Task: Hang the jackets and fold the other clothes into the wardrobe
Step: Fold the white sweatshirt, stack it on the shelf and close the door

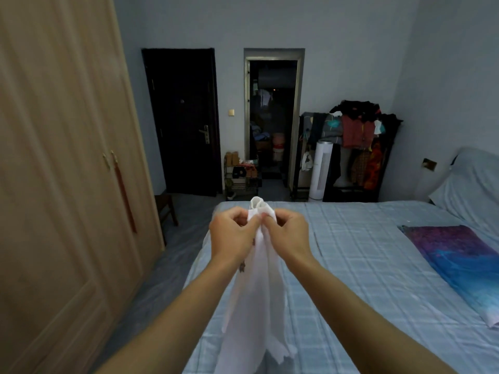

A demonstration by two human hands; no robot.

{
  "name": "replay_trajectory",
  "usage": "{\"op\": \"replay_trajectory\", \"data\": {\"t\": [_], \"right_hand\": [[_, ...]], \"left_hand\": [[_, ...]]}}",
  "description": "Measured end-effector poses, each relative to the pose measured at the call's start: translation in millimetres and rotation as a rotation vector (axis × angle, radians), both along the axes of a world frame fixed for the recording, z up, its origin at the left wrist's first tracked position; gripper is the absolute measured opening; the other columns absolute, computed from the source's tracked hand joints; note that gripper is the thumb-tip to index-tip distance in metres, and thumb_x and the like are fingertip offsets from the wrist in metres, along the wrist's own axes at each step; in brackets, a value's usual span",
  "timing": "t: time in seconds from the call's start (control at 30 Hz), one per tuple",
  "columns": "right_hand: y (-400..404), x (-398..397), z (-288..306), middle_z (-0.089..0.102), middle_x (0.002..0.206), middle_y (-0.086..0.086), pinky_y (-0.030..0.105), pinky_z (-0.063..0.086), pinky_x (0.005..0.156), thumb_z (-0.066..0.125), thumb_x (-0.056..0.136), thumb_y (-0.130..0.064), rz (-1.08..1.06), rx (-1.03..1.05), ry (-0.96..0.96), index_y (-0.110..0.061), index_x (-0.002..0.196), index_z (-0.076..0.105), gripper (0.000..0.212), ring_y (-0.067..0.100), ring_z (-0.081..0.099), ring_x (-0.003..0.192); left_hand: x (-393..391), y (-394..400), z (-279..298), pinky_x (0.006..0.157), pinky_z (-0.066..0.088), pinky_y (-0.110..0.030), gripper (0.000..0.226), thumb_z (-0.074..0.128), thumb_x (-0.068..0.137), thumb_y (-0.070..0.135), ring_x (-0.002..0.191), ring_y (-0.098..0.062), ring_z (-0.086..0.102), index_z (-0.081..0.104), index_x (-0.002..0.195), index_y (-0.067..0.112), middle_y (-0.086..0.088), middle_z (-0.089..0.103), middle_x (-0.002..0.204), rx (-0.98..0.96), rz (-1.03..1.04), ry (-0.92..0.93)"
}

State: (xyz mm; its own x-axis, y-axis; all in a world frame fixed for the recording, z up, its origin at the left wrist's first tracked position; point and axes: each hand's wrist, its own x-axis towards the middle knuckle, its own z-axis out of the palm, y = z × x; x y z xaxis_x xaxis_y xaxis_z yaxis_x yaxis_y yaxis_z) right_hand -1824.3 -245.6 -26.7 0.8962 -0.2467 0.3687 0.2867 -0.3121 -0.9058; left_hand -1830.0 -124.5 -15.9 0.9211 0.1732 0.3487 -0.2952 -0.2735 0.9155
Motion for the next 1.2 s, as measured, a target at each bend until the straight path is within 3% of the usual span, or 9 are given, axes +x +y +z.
{"op": "replay_trajectory", "data": {"t": [0.13, 0.27, 0.4, 0.57, 0.67, 0.77, 0.87, 0.93, 1.2], "right_hand": [[0, -10, 3, 0.071, 0.067, 0.003, 0.036, 0.051, 0.054, 0.059, 0.097, -0.026, 0.086, -0.03, -0.09, -0.017, 0.076, 0.075, 0.028, 0.019, 0.066, 0.061], [-8, -17, -1, 0.072, 0.074, -0.001, 0.027, 0.053, 0.058, 0.061, 0.098, -0.026, 0.287, -0.045, -0.126, -0.017, 0.088, 0.075, 0.019, 0.012, 0.067, 0.068], [-8, -13, -18, 0.061, 0.063, 0.0, 0.025, 0.046, 0.049, 0.073, 0.086, -0.018, 0.178, -0.077, -0.151, -0.018, 0.073, 0.066, 0.015, 0.012, 0.054, 0.055], [-22, -12, -36, 0.048, 0.054, 0.0, 0.022, 0.032, 0.049, 0.068, 0.091, -0.02, 0.155, -0.197, -0.174, -0.009, 0.064, 0.059, 0.03, 0.009, 0.041, 0.051], [-31, -17, -40, 0.058, 0.064, -0.001, 0.028, 0.039, 0.055, 0.068, 0.091, -0.015, 0.284, -0.262, -0.198, -0.011, 0.074, 0.067, 0.017, 0.015, 0.05, 0.058], [-36, -25, -36, 0.063, 0.077, -0.019, 0.016, 0.04, 0.064, 0.067, 0.092, -0.012, 0.403, -0.303, -0.219, -0.019, 0.094, 0.074, 0.01, 0.006, 0.057, 0.07], [-39, -30, -32, 0.065, 0.083, -0.019, 0.021, 0.044, 0.066, 0.066, 0.092, -0.016, 0.46, -0.294, -0.245, -0.022, 0.102, 0.074, 0.014, 0.01, 0.06, 0.075], [-44, -31, -31, 0.068, 0.087, -0.011, 0.032, 0.05, 0.068, 0.065, 0.092, -0.017, 0.446, -0.268, -0.247, -0.02, 0.103, 0.075, 0.015, 0.016, 0.063, 0.079], [-59, -37, -35, 0.07, 0.09, -0.005, 0.038, 0.053, 0.069, 0.067, 0.093, -0.017, 0.326, -0.225, -0.281, -0.018, 0.106, 0.074, 0.015, 0.02, 0.065, 0.082]], "left_hand": [[-11, -6, 1, 0.066, 0.062, -0.044, 0.014, 0.075, 0.087, 0.027, 0.067, -0.014, 0.073, 0.073, 0.077, 0.018, 0.001, 0.074, 0.07, -0.041, -0.04, -0.047], [-18, -7, 6, 0.069, 0.063, -0.036, 0.014, 0.066, 0.093, 0.019, 0.072, -0.01, 0.073, 0.075, 0.083, 0.021, 0.004, 0.075, 0.075, -0.03, -0.073, -0.042], [-22, -6, 4, 0.071, 0.062, -0.041, 0.027, 0.055, 0.094, 0.016, 0.074, -0.012, 0.072, 0.076, 0.081, 0.027, 0.004, 0.075, 0.076, 0.064, -0.15, 0.06], [-17, 18, -9, 0.079, 0.055, -0.033, 0.014, 0.066, 0.09, 0.024, 0.084, -0.003, 0.062, 0.076, 0.098, 0.028, 0.016, 0.067, 0.088, 0.506, -0.096, -0.145], [-10, 38, -21, 0.089, 0.042, -0.023, 0.05, 0.076, 0.08, 0.037, 0.104, -0.004, 0.048, 0.061, 0.126, 0.026, 0.013, 0.053, 0.114, 0.707, -0.156, -0.163], [-5, 48, -23, 0.099, 0.035, -0.025, 0.073, 0.083, 0.067, 0.045, 0.119, -0.005, 0.041, 0.052, 0.132, 0.034, 0.016, 0.047, 0.13, 0.769, -0.312, -0.1], [-3, 50, -19, 0.083, 0.05, -0.034, 0.042, 0.085, 0.064, 0.042, 0.097, -0.008, 0.058, 0.064, 0.099, 0.032, 0.013, 0.064, 0.103, 0.637, -0.487, -0.028], [-5, 48, -16, 0.065, 0.046, -0.034, 0.026, 0.084, 0.069, 0.033, 0.072, -0.008, 0.057, 0.062, 0.08, 0.026, 0.008, 0.062, 0.078, 0.583, -0.539, -0.015], [-15, 36, 6, 0.057, 0.043, -0.027, 0.013, 0.08, 0.079, 0.029, 0.064, -0.012, 0.059, 0.069, 0.082, 0.022, 0.005, 0.064, 0.069, 0.704, -0.489, -0.231]]}}
